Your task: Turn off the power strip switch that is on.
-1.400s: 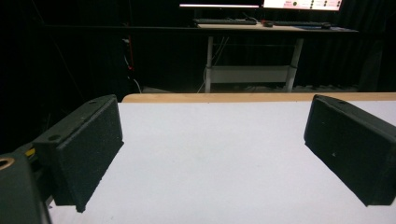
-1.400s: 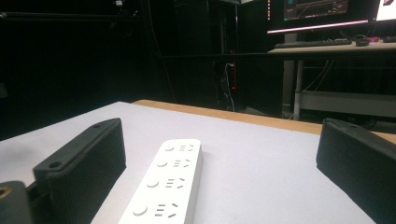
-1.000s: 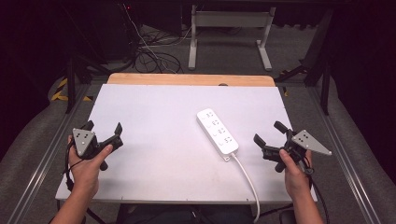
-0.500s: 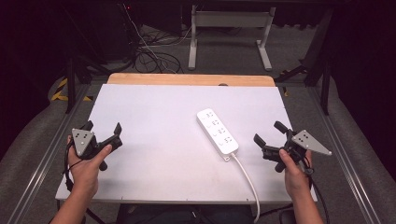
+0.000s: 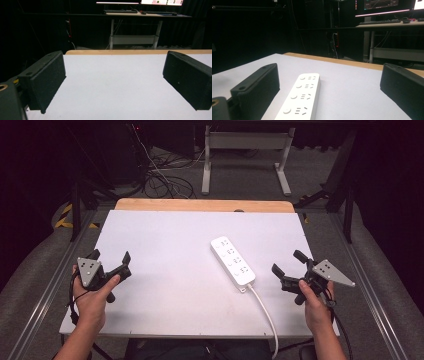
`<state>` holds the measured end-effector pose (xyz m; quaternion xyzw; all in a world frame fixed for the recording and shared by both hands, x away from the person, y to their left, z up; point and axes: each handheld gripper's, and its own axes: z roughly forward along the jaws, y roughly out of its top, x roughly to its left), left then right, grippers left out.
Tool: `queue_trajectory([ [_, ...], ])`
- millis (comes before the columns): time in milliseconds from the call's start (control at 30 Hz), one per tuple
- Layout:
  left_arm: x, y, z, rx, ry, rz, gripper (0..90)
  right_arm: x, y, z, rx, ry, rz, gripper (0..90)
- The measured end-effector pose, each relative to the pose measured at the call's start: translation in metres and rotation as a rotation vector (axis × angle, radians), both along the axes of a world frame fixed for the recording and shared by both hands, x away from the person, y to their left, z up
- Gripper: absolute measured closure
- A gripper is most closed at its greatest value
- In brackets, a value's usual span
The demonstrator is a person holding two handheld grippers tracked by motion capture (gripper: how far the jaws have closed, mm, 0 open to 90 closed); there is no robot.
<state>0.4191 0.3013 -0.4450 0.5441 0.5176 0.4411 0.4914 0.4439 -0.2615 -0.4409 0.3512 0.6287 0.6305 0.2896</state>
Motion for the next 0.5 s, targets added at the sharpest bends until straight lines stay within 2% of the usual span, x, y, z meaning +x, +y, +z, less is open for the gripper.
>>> queue_trajectory([
  [500,0.0005,0.0004,0.0,0.002,0.0,0.002,5.0,0.0011,-0.0012,-0.0001,0.005,0.001,-0.008,3.1],
])
